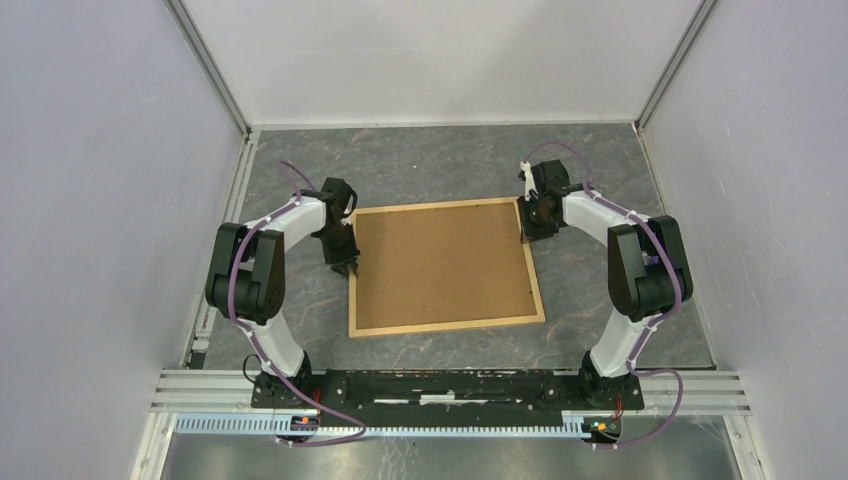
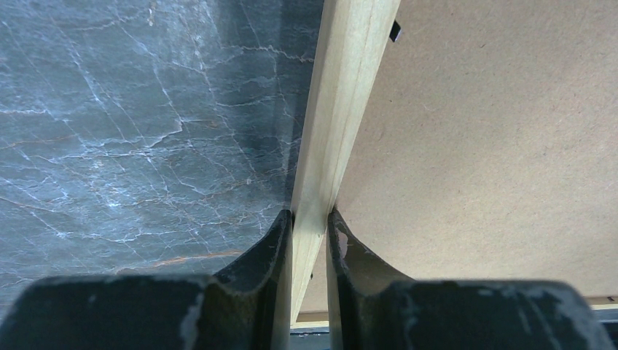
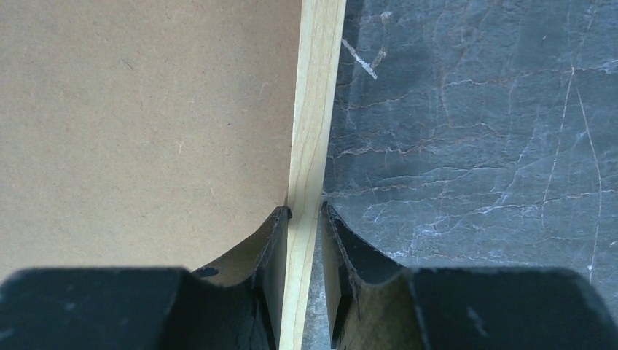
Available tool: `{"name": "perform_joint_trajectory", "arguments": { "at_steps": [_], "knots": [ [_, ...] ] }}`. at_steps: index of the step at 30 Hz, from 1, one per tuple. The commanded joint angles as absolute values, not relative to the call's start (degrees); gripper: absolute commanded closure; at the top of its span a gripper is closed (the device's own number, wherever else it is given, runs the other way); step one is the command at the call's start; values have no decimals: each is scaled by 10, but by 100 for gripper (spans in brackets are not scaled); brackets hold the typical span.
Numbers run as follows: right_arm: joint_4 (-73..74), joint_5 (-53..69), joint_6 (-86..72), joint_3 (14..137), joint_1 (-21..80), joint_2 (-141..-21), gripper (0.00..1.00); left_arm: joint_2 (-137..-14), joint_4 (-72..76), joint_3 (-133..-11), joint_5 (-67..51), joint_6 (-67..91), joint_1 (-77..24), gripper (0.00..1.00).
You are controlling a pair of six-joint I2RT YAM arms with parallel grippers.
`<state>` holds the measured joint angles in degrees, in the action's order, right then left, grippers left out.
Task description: Put the photo into the frame
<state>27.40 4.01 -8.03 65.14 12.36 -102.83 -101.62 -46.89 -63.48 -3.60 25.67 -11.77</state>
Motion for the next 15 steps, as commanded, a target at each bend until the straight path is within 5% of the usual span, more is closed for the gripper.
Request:
{"name": "perform_joint_trajectory", "arguments": {
  "at_steps": [1,15],
  "knots": [
    [268,19,-82,643,123,-1046,71,-1026,-433,-620,17,239,-116,98],
    [252,94,-94,640,124,-1070,70,-1029,-433,-622,17,235,-126,98]
  ]
}}
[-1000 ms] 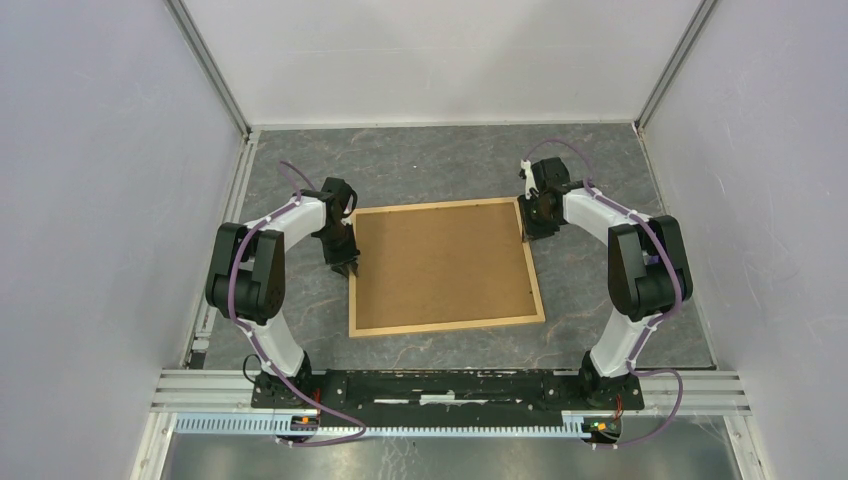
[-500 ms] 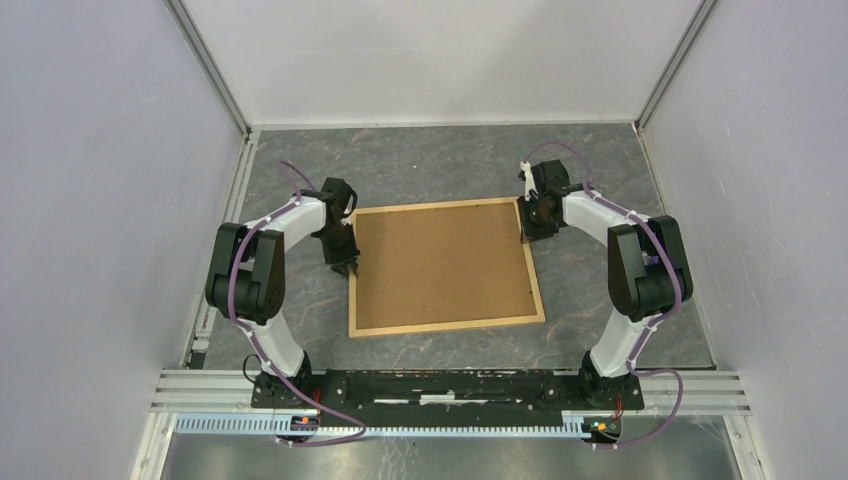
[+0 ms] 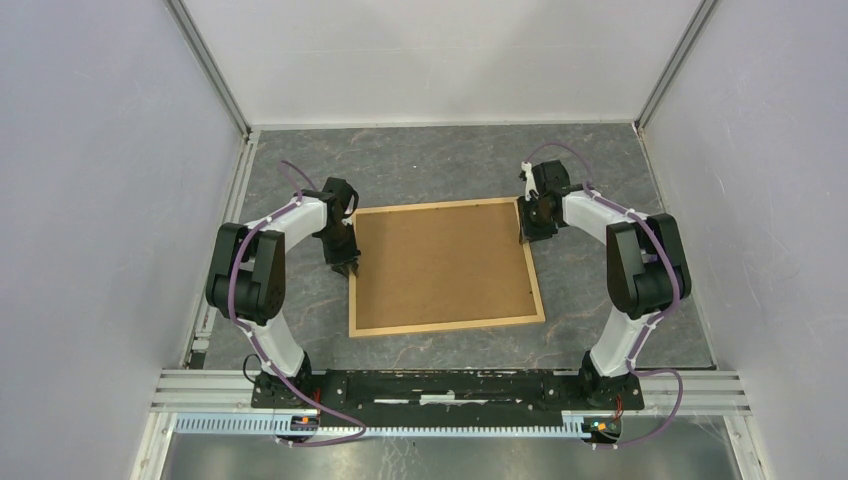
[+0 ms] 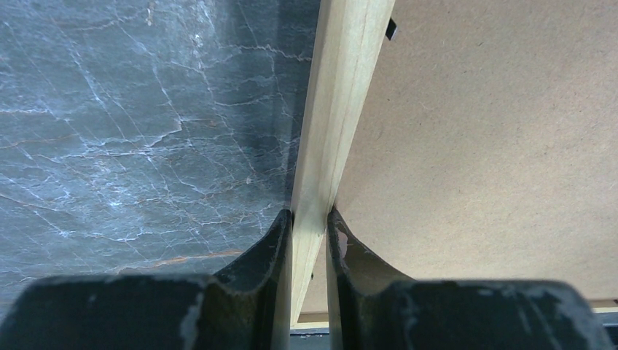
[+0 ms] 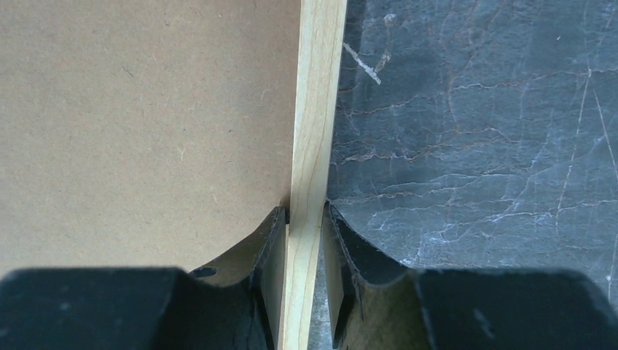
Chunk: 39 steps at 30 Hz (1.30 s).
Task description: Put the photo into the frame
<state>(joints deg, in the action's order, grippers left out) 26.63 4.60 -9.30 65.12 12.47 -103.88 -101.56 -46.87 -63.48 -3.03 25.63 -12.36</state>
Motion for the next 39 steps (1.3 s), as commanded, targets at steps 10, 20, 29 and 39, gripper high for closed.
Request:
{"name": "perform_joint_trajectory", "arguments": {
  "at_steps": [10,20,29,39],
  "knots": [
    [297,59,-85,693,119,-993,60,-1029,-433,-621,19,234,-127,98],
    [303,33,-78,691,119,-1013,70,-1032,-434,-622,21,234,-127,98],
    [294,43,-79,675,119,-1026,70,-1030,-434,-621,21,234,-129,98],
    [276,46,-82,651,120,-1043,71,-1028,-434,-621,21,234,-130,98]
  ]
}}
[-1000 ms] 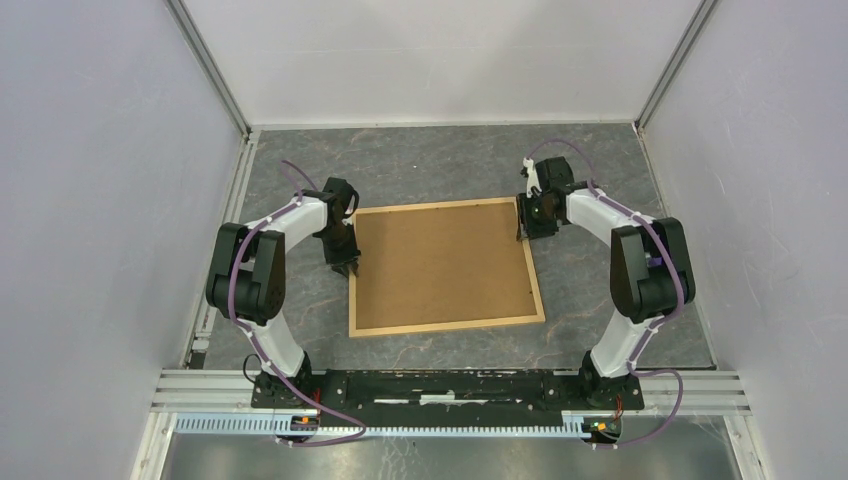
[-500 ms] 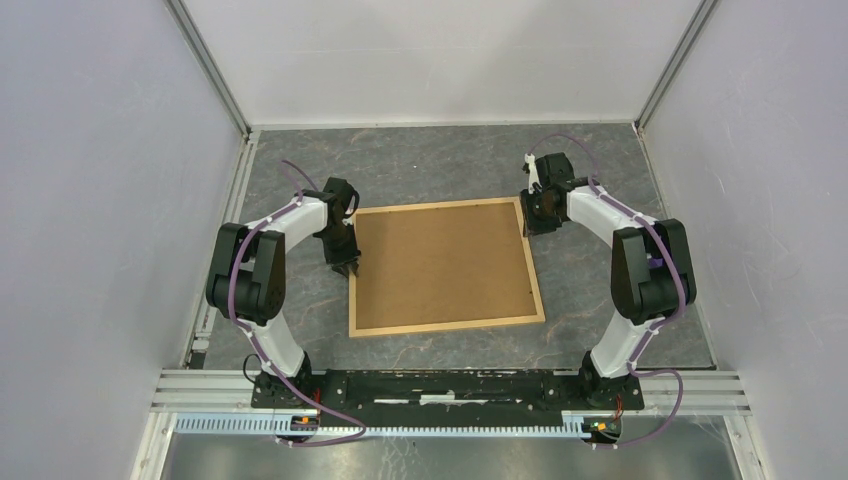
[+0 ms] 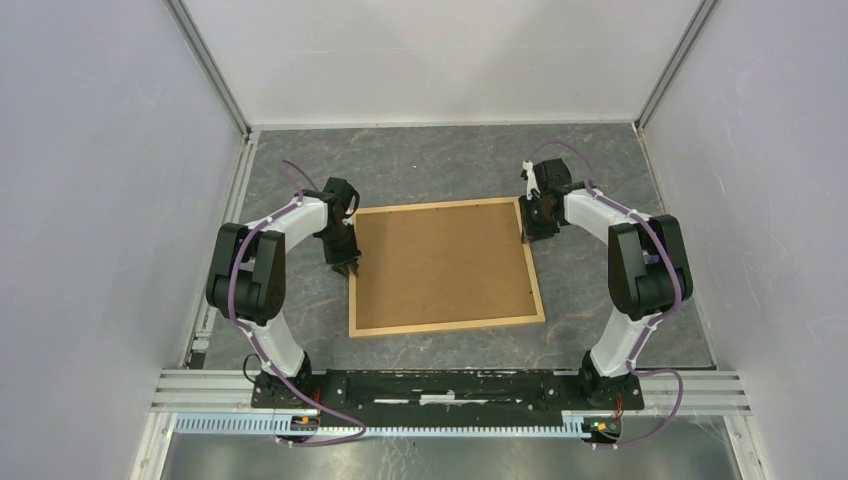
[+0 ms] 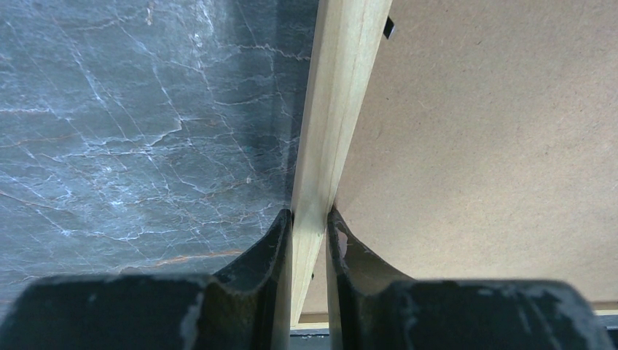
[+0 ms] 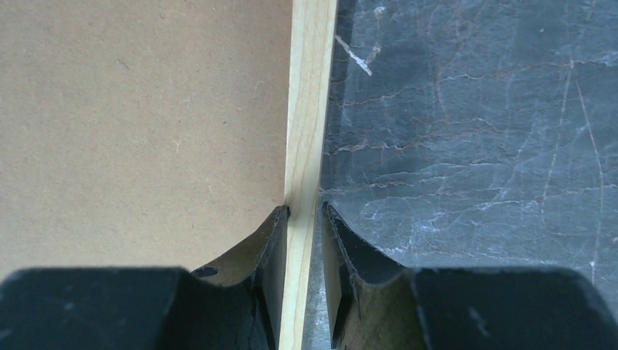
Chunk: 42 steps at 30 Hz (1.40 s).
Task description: Put the photo into the frame
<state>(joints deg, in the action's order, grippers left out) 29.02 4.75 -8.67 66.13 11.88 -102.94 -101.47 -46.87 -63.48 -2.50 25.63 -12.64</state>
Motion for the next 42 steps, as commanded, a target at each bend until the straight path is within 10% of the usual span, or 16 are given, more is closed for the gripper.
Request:
{"name": "perform_joint_trajectory", "arguments": {
  "at_steps": [1,42],
  "knots": [
    [274,44,-81,648,120,-1044,71,-1028,-433,-621,21,234,-129,98],
    [294,31,-69,678,118,-1028,72,-1031,-436,-621,25,233,-136,98]
  ]
}}
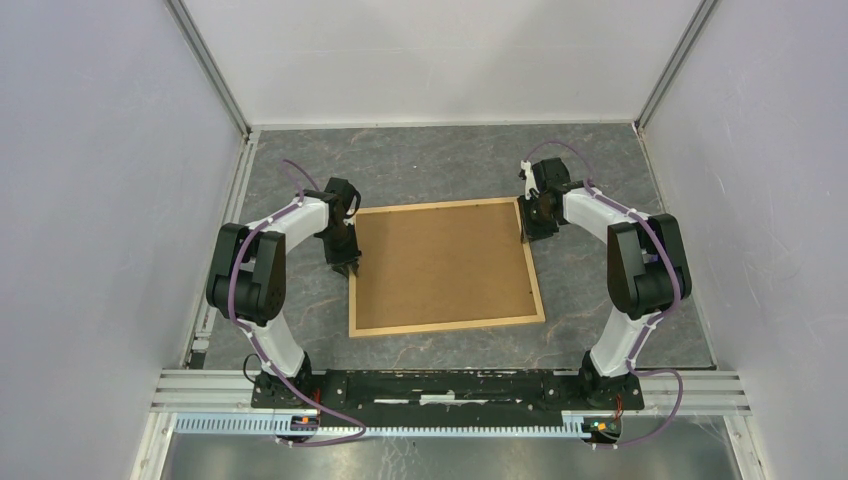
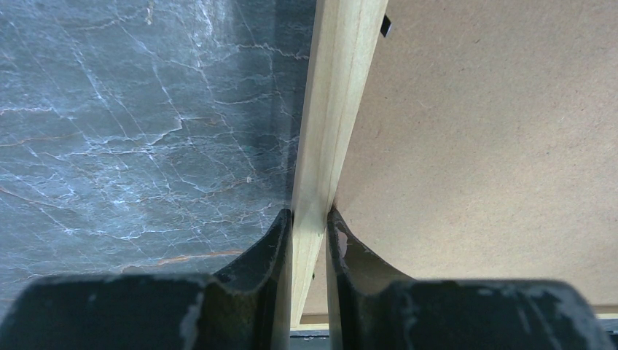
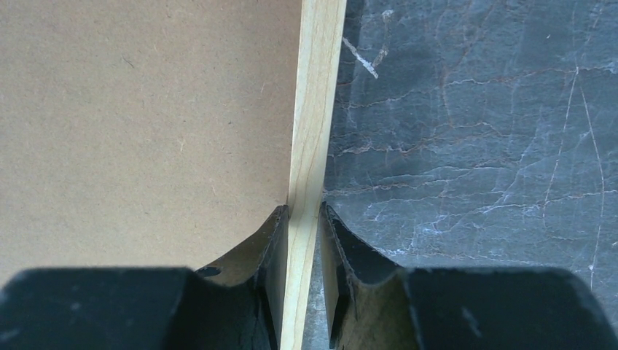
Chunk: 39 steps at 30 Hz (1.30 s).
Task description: Put the photo into the frame
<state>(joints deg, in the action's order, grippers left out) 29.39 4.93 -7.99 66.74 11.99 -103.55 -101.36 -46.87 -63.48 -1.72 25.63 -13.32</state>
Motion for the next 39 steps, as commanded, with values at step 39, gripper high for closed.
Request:
{"name": "perform_joint_trajectory", "arguments": {
  "at_steps": [39],
  "knots": [
    [272,-21,-76,628,116,-1064,74,-1030,-435,-622,19,233,-139,98]
  ]
}}
